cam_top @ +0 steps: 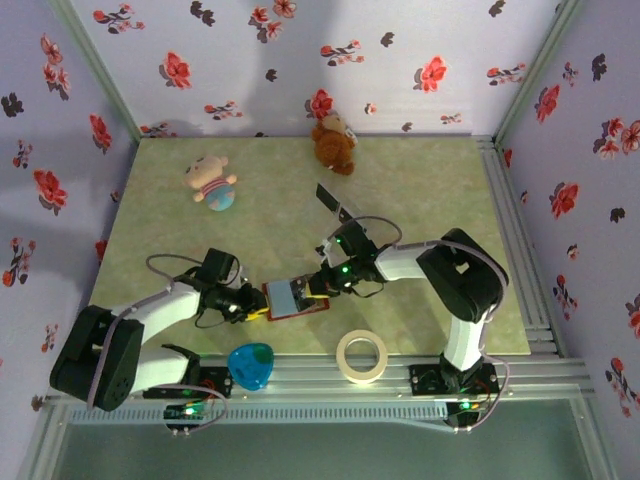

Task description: Put the credit cards into the card holder

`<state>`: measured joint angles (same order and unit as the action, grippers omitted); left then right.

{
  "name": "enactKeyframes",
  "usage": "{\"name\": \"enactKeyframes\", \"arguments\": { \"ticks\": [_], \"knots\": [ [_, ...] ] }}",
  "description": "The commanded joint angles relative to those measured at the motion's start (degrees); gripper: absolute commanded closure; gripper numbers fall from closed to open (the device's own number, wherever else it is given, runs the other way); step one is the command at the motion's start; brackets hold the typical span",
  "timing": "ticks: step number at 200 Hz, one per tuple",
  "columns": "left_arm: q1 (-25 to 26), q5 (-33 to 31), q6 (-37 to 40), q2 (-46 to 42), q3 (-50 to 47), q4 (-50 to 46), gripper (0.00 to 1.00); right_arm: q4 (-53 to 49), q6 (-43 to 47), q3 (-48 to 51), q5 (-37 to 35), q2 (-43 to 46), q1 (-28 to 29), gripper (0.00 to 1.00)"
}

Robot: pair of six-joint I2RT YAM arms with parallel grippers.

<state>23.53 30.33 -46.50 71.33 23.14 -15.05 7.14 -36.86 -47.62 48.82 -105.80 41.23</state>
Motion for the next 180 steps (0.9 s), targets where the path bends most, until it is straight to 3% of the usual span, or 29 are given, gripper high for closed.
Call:
{"name": "enactKeyframes", "arguments": {
  "ticks": [1, 79, 180],
  "knots": [
    [-0.04, -2.9, 2.28, 1.79, 0.88, 1.71, 0.78, 0.74, -1.41, 0.23, 0.5, -1.89, -0.1, 1.0],
    [0.0, -3.72, 3.31, 1.22, 0.59, 0.83, 0.83, 2.75, -4.83, 2.96, -1.16, 0.43, -0.17, 1.0],
    [-0.06, -2.72, 3.92, 1.84, 0.86, 0.96, 0.86, 11.45, -10.52, 3.26, 1.76, -2.38, 1.55, 1.0]
  ]
}}
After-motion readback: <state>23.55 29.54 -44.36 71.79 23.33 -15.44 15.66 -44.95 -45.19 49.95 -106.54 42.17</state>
